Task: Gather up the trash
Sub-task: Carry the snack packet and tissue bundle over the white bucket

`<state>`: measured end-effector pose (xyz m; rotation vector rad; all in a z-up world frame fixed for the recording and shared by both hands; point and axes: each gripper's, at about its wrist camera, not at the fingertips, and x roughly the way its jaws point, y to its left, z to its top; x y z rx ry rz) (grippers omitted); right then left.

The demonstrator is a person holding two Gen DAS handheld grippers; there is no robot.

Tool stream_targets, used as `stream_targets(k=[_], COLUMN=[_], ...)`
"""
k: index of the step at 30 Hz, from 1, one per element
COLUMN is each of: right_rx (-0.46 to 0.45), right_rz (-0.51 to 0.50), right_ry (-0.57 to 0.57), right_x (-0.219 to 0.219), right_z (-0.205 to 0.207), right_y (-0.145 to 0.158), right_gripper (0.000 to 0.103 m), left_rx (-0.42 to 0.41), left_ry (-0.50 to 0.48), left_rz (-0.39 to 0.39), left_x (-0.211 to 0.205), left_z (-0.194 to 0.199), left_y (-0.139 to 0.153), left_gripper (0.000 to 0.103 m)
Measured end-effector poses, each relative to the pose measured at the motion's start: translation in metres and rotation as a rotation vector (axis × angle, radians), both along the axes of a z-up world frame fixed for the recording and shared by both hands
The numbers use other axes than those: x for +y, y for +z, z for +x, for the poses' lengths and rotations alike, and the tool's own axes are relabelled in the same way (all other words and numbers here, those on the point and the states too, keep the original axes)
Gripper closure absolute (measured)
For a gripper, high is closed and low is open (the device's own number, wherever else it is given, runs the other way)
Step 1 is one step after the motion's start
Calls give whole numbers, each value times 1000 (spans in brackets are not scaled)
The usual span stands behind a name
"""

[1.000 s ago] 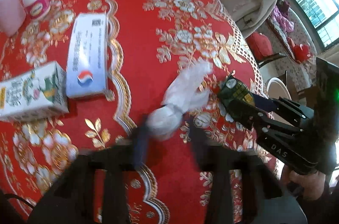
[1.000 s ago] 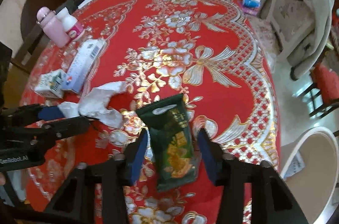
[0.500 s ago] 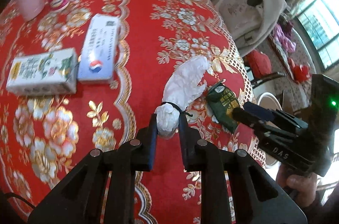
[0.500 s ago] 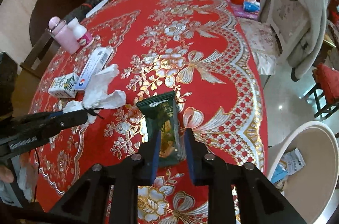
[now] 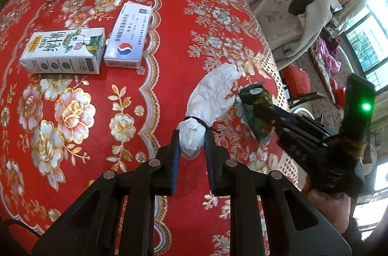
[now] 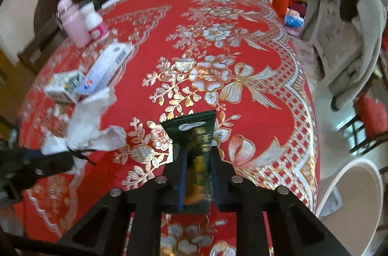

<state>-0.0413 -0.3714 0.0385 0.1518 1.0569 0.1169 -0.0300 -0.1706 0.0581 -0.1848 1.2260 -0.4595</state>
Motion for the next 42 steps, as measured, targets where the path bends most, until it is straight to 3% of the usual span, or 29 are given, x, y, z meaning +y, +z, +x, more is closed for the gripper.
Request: stream_targets(k=[10,22,42], right_rx=[-29,-70,-45], right_rz=[66,76,58], right_ry=[-46,-162,-384], right_x=[-29,-89,-200], right_z=[-25,-71,-155], right_y=[30,57,54], right_gripper=[88,88,88], left_rx=[-8,-56,-49], left_ry=[-28,-147,-370], left_rz=[-30,-42,-36], left_x=[-28,-102,-238], left_z=[-3,-20,-68], left_y=[10,30,26], left_gripper=[87,87,87])
